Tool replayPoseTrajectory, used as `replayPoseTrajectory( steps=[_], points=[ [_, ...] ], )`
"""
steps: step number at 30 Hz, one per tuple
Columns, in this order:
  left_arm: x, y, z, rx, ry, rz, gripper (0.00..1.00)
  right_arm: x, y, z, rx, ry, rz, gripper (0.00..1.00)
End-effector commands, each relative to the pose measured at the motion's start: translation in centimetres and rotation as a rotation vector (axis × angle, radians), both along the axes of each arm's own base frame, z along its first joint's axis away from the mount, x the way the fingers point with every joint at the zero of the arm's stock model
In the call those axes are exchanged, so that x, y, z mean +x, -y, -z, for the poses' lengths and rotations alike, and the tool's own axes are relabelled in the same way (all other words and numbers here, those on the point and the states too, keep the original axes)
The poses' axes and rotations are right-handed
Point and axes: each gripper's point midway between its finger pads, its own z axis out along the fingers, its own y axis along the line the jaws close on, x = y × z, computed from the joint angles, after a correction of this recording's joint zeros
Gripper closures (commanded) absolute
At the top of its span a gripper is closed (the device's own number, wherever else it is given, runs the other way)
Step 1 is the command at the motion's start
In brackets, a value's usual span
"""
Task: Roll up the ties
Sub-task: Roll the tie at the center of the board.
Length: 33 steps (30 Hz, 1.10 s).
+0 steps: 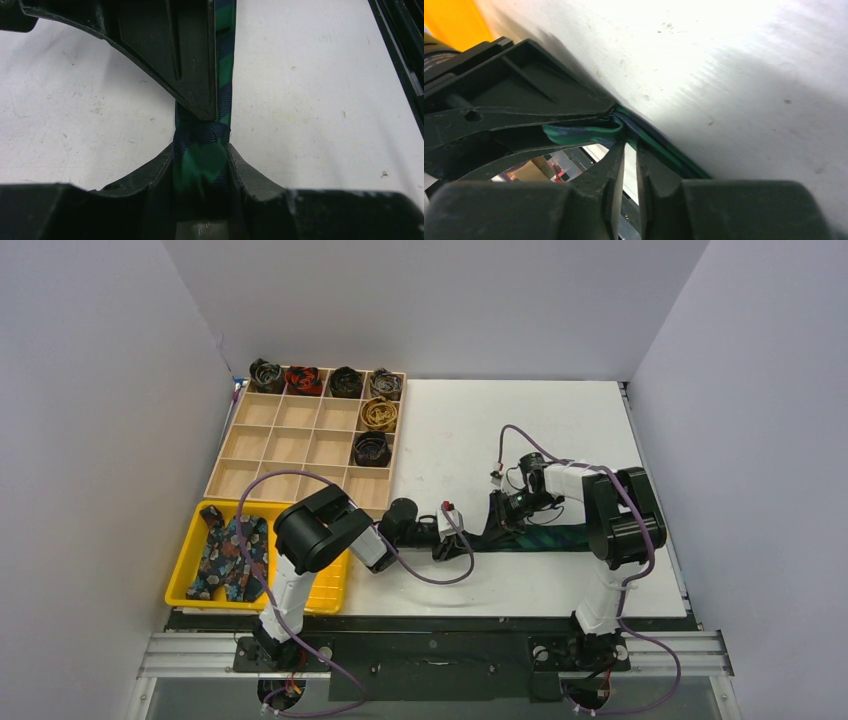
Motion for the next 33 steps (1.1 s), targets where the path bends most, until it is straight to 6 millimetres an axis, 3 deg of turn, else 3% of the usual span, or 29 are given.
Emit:
replayPoseTrajectory(
  steps=[1,7,14,20,30,32,33],
  points=[
    [-1.7,-2.9,5.0,0.176,-0.127,0.002,0.85,1.0,1.3,1.1,-0.079,0.1,-0.025,0.96],
    [-1.9,-3.0,5.1,0.187,-0.131,0.008,0.83,1.1,0.8,1.7,-0.083,0.093,-0.033,0.99],
    [-2.0,-3.3,5.3,0.197,-0.137,0.009,0.84,1.1,-0.3,-1.2,-0.002,0.14,-0.026,0.84],
    [-2.2,-3.3,5.3,0.202,-0.144,0.014,0.84,0.7,-0.8,-2.5,0.038,0.138,-0.021,0.81],
    [-2.1,-3.3,5.6,0.211,-0.156,0.016,0.83,1.1,-2.3,-0.2,0.015,0.131,-0.061,0.77],
    [-2.1,-3.4,5.6,0.214,-0.159,0.014,0.83,1.3,-2.5,-0.2,0.016,0.137,-0.066,0.78],
    [-2.1,-3.4,5.5,0.213,-0.159,0.015,0.82,1.4,-2.4,-0.1,0.006,0.142,-0.069,0.85]
  ],
)
